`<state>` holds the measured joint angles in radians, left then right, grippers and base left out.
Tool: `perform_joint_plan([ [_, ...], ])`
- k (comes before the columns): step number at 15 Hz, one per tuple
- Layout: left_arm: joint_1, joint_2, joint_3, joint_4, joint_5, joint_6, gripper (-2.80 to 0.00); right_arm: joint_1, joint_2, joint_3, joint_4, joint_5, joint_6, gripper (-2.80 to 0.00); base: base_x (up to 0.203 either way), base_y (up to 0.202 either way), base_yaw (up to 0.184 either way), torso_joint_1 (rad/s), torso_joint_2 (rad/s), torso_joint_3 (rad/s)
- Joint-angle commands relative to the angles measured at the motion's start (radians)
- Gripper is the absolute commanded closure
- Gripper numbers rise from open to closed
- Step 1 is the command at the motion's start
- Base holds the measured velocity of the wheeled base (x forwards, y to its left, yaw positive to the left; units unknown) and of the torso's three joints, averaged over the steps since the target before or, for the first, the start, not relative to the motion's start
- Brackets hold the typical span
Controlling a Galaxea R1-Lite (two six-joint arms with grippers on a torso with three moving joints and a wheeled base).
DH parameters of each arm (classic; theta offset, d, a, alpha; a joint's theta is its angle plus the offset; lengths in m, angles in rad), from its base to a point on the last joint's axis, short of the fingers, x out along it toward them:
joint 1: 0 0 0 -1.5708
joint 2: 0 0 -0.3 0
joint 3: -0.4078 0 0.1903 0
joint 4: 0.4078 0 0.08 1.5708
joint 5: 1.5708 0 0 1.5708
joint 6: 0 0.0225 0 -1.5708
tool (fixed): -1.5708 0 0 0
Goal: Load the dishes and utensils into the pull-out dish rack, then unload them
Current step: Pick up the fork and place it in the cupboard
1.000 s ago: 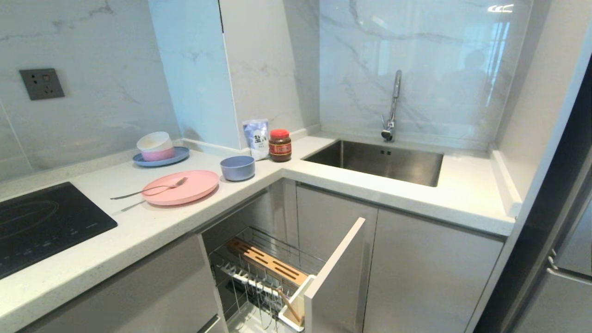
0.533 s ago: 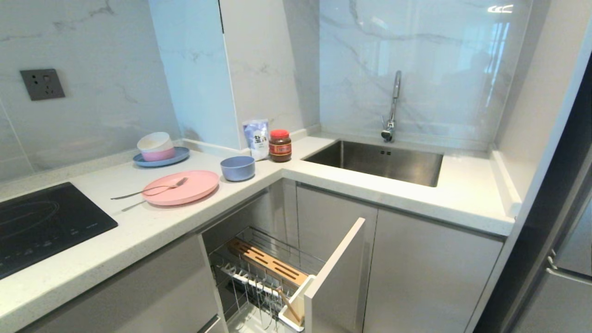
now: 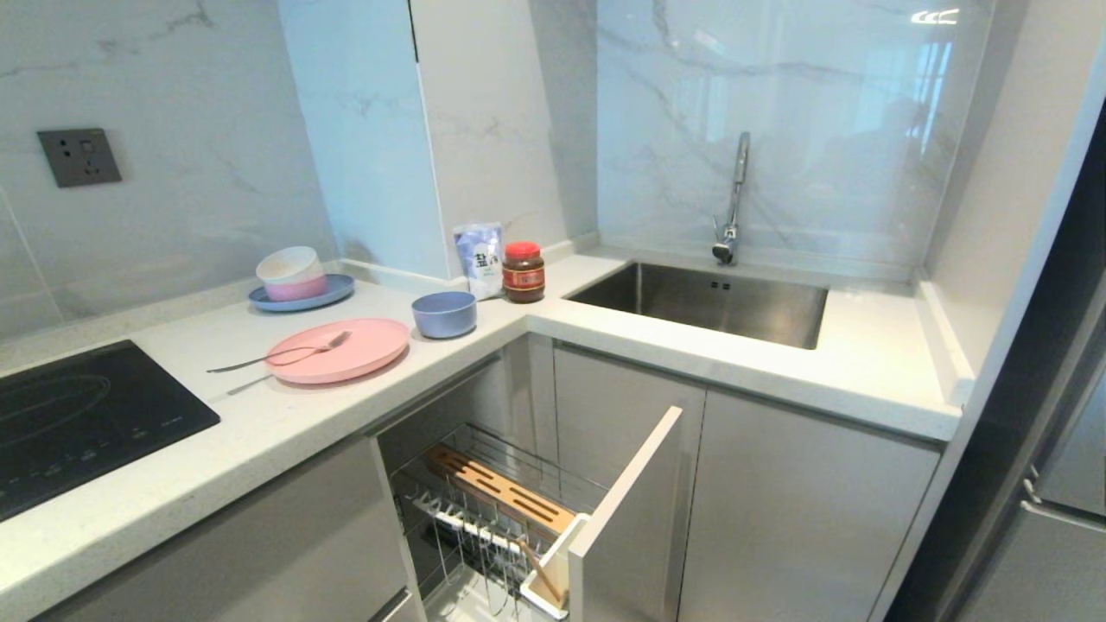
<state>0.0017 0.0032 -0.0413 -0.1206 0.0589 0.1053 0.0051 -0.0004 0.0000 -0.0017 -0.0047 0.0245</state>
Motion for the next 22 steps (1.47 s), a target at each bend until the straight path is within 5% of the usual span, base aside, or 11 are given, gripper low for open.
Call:
perform_joint_plan([
  [1, 0.000, -0.002, 0.060, -0.020, -0.008, -0.008, 0.00, 0.001, -0.004, 0.002, 0.000, 0.000, 0.000, 0.00, 0.000, 0.000, 0.000, 0.000, 0.00, 0.000],
  [5, 0.000, -0.002, 0.066, 0.038, -0.067, -0.032, 0.00, 0.001, -0.004, 0.002, -0.001, 0.000, 0.000, 0.00, 0.000, 0.000, 0.000, 0.000, 0.00, 0.000],
  [11, 0.000, -0.002, 0.054, 0.090, -0.059, -0.178, 0.00, 0.001, -0.003, 0.002, -0.001, 0.000, 0.000, 0.00, 0.000, 0.000, 0.000, 0.000, 0.00, 0.000],
  [22, 0.000, -0.002, 0.066, 0.050, -0.044, -0.187, 0.00, 0.000, -0.004, 0.002, -0.001, 0.000, 0.000, 0.00, 0.000, 0.000, 0.000, 0.000, 0.00, 0.000],
])
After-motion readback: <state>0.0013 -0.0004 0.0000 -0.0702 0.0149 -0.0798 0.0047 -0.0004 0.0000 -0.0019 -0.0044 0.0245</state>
